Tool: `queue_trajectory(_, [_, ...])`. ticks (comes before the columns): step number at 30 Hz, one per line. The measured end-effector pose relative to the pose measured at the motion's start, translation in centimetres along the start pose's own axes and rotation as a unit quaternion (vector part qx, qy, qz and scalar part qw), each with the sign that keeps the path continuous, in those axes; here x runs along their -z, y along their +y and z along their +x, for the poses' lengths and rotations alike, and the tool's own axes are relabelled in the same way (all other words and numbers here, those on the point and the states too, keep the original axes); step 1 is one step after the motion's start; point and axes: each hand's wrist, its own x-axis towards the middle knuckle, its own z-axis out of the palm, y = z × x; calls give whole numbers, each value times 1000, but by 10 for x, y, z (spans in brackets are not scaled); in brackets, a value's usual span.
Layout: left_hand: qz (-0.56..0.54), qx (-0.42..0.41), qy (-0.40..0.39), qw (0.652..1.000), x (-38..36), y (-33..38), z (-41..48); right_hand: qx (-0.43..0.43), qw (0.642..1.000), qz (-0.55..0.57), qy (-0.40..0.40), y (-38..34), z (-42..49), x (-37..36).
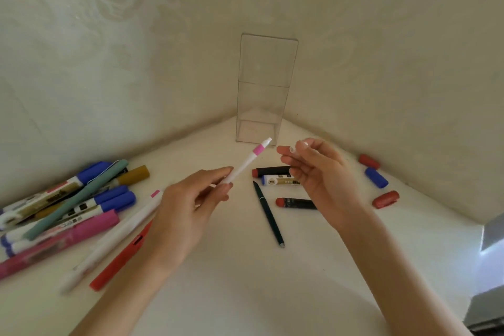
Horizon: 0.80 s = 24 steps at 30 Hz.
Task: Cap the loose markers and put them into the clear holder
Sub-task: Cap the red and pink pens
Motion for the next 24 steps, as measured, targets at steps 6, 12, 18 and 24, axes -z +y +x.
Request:
queue_trajectory(6, [40, -56, 3, 998, -6, -7, 3, -12, 999, 50, 2, 6, -1, 1])
queue_trajectory(12, [59, -61, -2, 996, -5, -10, 1, -11, 999, 39, -36, 8, -8, -7])
queue_trajectory(18, [68, -63, 3, 996, -4, -9, -1, -2, 999, 31, -36, 7, -10, -11])
queue_trajectory(24, [72, -61, -9, 995, -4, -8, -2, 40, 998, -46, -20, 8, -10, -11])
